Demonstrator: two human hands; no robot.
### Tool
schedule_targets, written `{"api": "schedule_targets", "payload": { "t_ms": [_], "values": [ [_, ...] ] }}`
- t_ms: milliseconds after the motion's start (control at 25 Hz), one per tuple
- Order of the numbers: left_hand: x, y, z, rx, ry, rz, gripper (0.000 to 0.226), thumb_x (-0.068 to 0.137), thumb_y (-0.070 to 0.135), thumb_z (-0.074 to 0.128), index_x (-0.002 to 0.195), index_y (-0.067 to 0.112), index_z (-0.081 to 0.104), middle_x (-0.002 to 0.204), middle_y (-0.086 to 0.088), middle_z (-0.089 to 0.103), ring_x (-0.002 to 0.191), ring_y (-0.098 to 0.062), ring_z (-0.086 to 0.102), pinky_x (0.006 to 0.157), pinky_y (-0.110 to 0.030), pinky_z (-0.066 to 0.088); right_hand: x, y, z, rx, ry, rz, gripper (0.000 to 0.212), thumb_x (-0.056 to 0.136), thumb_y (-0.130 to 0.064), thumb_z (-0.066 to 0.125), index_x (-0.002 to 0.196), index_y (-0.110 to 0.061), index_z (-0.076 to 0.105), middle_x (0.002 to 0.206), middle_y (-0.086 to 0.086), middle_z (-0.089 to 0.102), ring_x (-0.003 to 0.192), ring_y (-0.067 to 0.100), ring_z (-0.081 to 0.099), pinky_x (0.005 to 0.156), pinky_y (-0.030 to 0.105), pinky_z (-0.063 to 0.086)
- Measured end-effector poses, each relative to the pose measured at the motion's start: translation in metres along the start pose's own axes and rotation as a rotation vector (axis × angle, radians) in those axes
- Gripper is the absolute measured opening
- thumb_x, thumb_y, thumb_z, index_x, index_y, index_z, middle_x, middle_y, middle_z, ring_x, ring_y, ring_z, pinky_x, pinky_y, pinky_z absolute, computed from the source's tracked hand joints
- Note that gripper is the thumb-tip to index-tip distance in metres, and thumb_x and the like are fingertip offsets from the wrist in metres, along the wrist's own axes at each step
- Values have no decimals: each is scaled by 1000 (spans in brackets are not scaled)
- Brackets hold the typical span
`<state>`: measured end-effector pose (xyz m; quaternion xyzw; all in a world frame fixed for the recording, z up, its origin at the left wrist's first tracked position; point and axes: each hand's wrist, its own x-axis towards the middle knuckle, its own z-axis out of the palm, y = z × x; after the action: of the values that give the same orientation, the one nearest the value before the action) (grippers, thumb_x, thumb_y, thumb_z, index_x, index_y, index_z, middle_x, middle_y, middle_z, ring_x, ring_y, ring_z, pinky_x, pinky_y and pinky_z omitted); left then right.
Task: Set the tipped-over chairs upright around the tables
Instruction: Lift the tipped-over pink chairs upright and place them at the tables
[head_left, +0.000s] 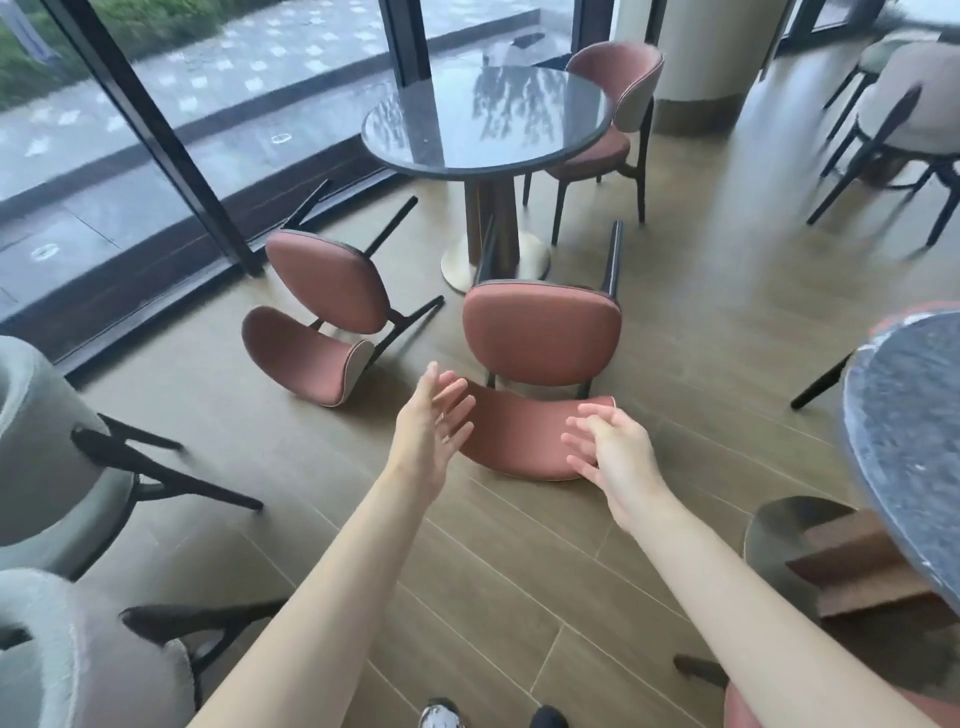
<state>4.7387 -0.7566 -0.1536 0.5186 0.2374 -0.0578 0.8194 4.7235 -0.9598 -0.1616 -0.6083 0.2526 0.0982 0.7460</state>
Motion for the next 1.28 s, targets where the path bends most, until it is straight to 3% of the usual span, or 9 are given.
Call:
{"api": "schedule_targets", "payload": {
  "t_ms": [160, 360, 560, 720, 960, 1280],
  "values": [
    [72, 1, 6, -186, -7, -70, 63, 89, 69, 51, 121, 17, 65, 126, -3, 71, 114, -23, 69, 103, -43, 48, 66, -7, 17, 81, 85, 63, 21, 96, -8, 51, 113, -14, 63, 112, 6, 69, 95, 19, 70, 82, 35, 57],
    [165, -12, -2, -279, 11, -179, 73, 82, 77, 51, 123, 17, 65, 128, -4, 70, 118, -24, 67, 105, -42, 46, 134, 8, 40, 168, 185, 132, 19, 94, -9, 58, 113, -13, 63, 115, 10, 69, 100, 22, 70, 87, 38, 57],
    [261, -25, -7, -331, 19, -296, 81, 78, 80, 52, 124, 15, 64, 123, -6, 73, 115, -25, 68, 98, -42, 49, 206, 25, 65, 294, 295, 177, 18, 93, -13, 63, 111, -14, 63, 114, 9, 70, 101, 21, 70, 78, 34, 55],
    [323, -45, -12, -313, 40, -352, 81, 79, 81, 50, 124, 15, 63, 119, -5, 74, 115, -24, 69, 97, -41, 50, 255, 48, 74, 326, 345, 203, 25, 93, -17, 65, 118, -12, 62, 114, 7, 71, 104, 20, 69, 83, 35, 55],
    [390, -111, -30, -312, 95, -418, 82, 79, 81, 50, 127, 16, 62, 122, -6, 73, 113, -25, 70, 98, -42, 50, 329, 99, 69, 336, 355, 258, 28, 93, -21, 67, 119, -13, 63, 113, 6, 71, 105, 18, 70, 88, 36, 55],
    [452, -258, -81, -264, 238, -499, 83, 78, 82, 50, 128, 16, 62, 121, -4, 74, 111, -23, 71, 100, -42, 50, 412, 244, 36, 222, 375, 409, 27, 92, -20, 68, 118, -12, 63, 113, 5, 72, 105, 17, 70, 83, 33, 55]
  ]
}}
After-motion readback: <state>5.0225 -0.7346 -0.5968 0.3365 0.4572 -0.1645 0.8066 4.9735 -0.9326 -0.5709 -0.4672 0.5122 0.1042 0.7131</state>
